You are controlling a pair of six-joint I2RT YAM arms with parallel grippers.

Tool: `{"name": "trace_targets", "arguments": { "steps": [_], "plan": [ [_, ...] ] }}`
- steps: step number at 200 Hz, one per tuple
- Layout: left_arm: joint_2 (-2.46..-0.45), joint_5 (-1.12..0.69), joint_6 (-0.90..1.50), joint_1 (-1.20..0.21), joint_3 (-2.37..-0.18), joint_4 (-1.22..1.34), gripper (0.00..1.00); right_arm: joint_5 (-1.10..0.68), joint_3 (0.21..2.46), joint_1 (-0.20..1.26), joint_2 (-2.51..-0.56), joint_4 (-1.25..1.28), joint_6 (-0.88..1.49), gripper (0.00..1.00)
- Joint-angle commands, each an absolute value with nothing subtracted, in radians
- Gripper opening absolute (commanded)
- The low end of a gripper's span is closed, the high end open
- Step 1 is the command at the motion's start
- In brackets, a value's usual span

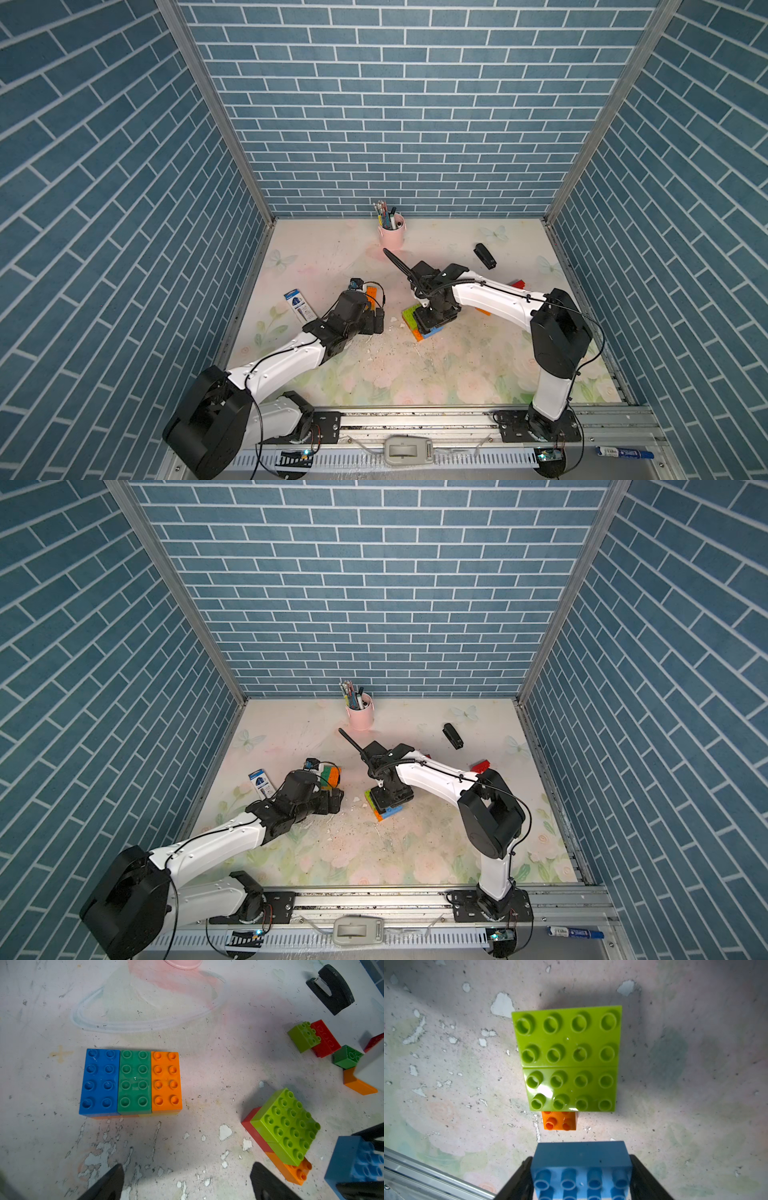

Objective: Assemble a rectangle with lego
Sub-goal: Assemble the lego brick with the lego brick.

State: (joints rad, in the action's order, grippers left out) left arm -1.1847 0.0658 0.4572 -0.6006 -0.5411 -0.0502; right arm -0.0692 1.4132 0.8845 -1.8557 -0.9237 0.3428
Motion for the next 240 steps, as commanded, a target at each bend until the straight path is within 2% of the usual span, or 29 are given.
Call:
{"name": "trace_targets", "arguments": {
  "steps": [1,240],
  "plan": [
    [-1.189,0.067,0.462,-0.597,-0.526,-0.047,0.96,-0.034,1.446,0.900,-1.883,-0.930,0.338,0.53],
    [-1.178,0.070,0.453,-0.595,-0.508,-0.032,0.96,-0.032,1.487,0.907,-1.970,-0.900,0.344,0.52]
  ]
}}
